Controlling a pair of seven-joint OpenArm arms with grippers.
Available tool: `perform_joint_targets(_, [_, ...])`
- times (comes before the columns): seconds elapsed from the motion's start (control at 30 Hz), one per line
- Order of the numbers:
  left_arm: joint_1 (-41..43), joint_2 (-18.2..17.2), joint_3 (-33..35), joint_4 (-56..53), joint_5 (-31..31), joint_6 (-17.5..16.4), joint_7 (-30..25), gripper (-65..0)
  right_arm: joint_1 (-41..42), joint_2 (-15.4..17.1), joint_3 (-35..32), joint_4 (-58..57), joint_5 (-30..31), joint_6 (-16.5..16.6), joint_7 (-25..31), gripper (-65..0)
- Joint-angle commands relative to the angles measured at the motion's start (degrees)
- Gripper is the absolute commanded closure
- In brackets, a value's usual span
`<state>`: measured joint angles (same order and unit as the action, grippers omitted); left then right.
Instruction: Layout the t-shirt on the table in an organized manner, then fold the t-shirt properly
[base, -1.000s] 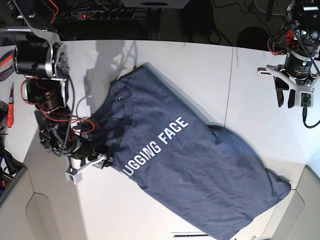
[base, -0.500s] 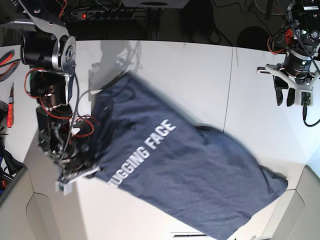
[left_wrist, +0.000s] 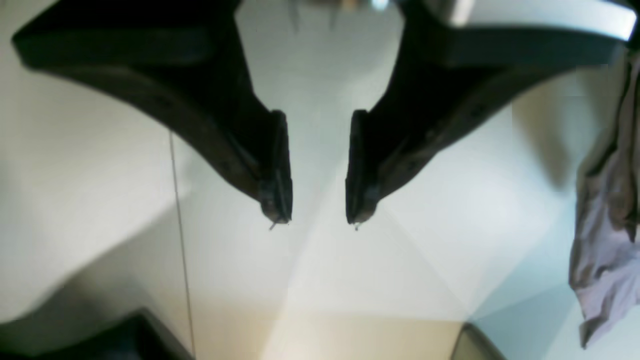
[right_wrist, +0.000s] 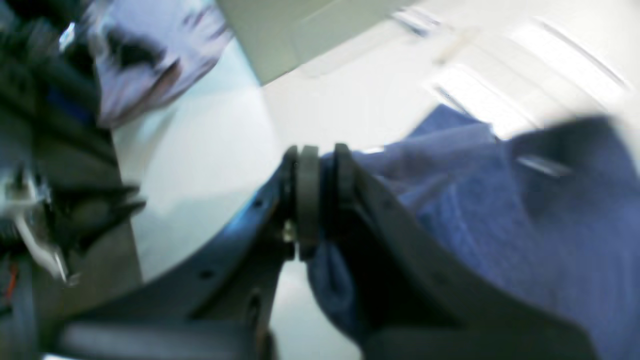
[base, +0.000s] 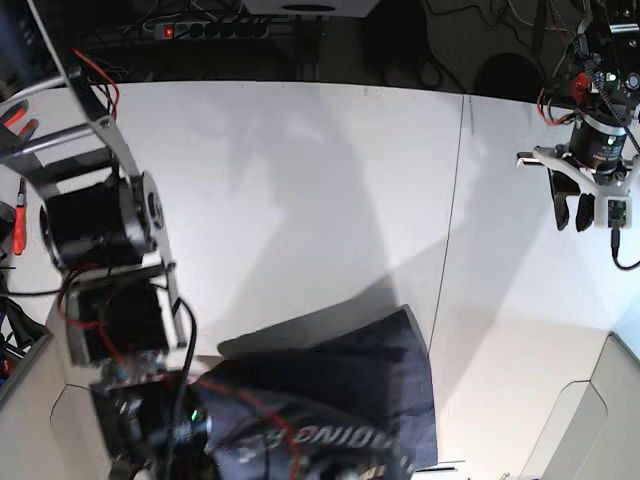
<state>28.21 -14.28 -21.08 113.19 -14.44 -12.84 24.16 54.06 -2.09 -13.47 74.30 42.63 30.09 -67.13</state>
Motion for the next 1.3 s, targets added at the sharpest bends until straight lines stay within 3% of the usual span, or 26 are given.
perform_joint_targets(0.0, [0.2,-0.5,-0.3,0.9,-0.1,0.2,-0.9,-22.0,-0.7,0.7,-1.1,2.4,0.4,-0.1,-0.2,0.0])
perform_joint_targets(0.17, [0.2,-0.5,-0.3,0.9,-0.2,0.2,-0.7,-22.0,-14.7,0.8,-3.6,8.9,-1.5,-0.1,2.7,0.0])
perform_joint_targets(0.27, [-0.3,-0.9,-0.3,0.9,-0.2,0.1,-0.7,-22.0,-17.6,0.8,-2.6,9.4,-6.4,-1.0,7.5,0.0])
perform_joint_targets(0.37, [-1.9,-0.8,-0.3,0.9,-0.2,0.1,-0.7,-22.0,-15.1,0.8,1.8,10.9,-11.4,-4.9,11.8,0.0])
perform_joint_targets(0.5, [-3.0,-0.8,-0.3,0.9,-1.5,0.1,-0.2,-22.0,-9.6,1.5,11.6,16.0,-17.6,-10.8,12.7,0.0])
perform_joint_targets(0.67, [-3.0,-0.9,-0.3,0.6,-1.6,-0.5,0.5,-22.0,-7.3,4.1,23.3,17.6,-32.6,-17.3,15.6,0.0])
perform_joint_targets(0.8, [-5.8,-2.1,0.0,-1.8,-6.5,-4.4,0.5,-21.9,-7.9,7.6,26.7,13.9,-40.9,-21.2,16.0,0.0])
perform_joint_targets(0.87, [-8.7,-3.1,1.1,-4.7,-9.0,-4.8,0.5,-21.9,-8.6,9.4,26.6,10.9,-44.8,-23.3,16.0,0.0])
perform_joint_targets(1.0, [-17.8,-4.3,8.0,-13.5,-9.6,-6.1,0.5,-19.1,-9.2,11.3,26.4,5.1,-44.5,-24.1,16.6,0.0])
perform_joint_targets(1.17, [-32.4,-2.9,21.9,-27.7,-9.4,-8.0,0.5,0.0,-9.2,11.3,23.8,4.1,-43.7,-23.2,16.5,0.0])
perform_joint_targets(1.27, [-42.2,-0.2,28.9,-38.2,-7.4,-8.0,0.5,0.0,-9.2,11.3,21.1,4.1,-43.7,-23.2,16.4,0.0])
